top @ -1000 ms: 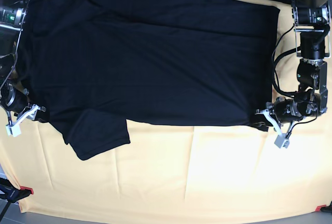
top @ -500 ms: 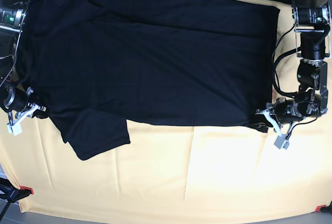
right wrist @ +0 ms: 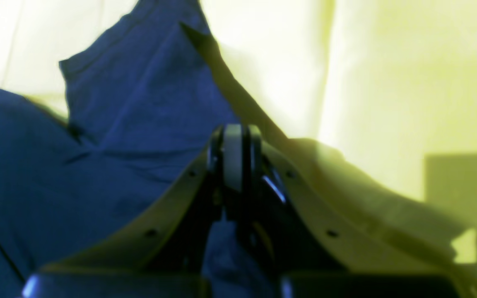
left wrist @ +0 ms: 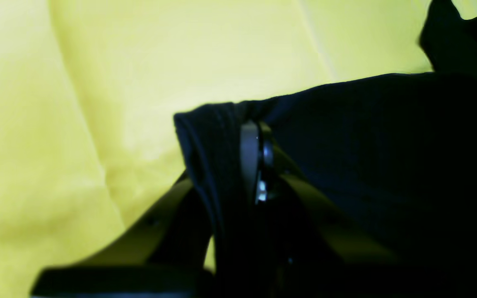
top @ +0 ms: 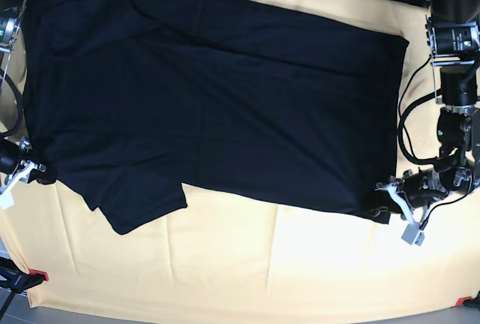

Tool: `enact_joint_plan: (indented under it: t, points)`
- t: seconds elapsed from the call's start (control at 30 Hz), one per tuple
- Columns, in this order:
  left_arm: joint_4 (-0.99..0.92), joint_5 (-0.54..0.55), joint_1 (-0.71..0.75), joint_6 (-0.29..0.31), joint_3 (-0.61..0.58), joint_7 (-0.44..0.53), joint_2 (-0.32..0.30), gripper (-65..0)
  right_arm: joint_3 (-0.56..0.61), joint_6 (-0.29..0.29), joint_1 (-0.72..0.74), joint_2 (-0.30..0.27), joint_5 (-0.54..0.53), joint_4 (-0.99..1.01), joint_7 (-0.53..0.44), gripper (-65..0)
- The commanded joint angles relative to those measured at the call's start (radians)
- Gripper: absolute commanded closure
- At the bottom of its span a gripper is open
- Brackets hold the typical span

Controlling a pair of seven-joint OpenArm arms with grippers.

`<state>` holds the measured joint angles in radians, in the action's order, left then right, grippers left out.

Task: Fold the T-shirt properly
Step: 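Grasp the shirt's hem-side edge with both grippers, then lift and fold the gripped edge over toward the collar with both grippers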

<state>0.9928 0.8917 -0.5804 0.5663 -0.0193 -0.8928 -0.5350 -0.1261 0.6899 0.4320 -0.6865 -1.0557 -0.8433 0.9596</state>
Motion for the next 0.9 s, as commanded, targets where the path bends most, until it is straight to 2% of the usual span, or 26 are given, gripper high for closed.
enact_joint_plan:
  t: [0.0,0.13,0.23,0.43,0.57,0.73,0.8,0.87]
  points:
    - [0.015,0.032,-0.032,0.021,0.008,0.011,-0.019,0.0,-0.006,0.008,0.020,-0.029,-0.024,-0.026,-0.012,0.0]
    - [0.015,0.069,-0.028,0.089,0.008,-0.084,-0.022,0.0,-0.006,0.008,-0.032,-0.030,0.011,-0.115,-0.013,0.0]
    - [0.015,0.142,-0.024,0.127,0.008,-0.128,-0.046,0.0,-0.006,0.008,-0.111,-0.035,0.023,-0.225,-0.013,0.0]
    - [0.015,0.282,-0.010,0.132,0.008,-0.208,-0.117,0.0,-0.006,0.008,-0.266,-0.084,0.130,-0.446,-0.070,0.0]
    - [0.015,0.394,0.034,0.132,0.008,-0.254,-0.166,0.0,-0.007,0.008,-0.303,-0.136,0.129,-0.510,-0.069,0.0]
    - [0.021,0.580,0.093,0.132,0.008,-0.382,-0.202,0.0,-0.008,0.008,-0.302,-0.157,0.129,-0.512,-0.047,0.0]
    - [0.023,0.592,0.105,0.132,0.008,-0.463,-0.208,0.0,-0.008,0.008,-0.302,-0.157,0.120,-0.512,-0.019,0.0]
    - [0.026,0.592,0.104,0.132,0.008,-0.503,-0.210,0.0,-0.008,0.008,-0.302,-0.157,0.091,-0.512,0.001,0.0]
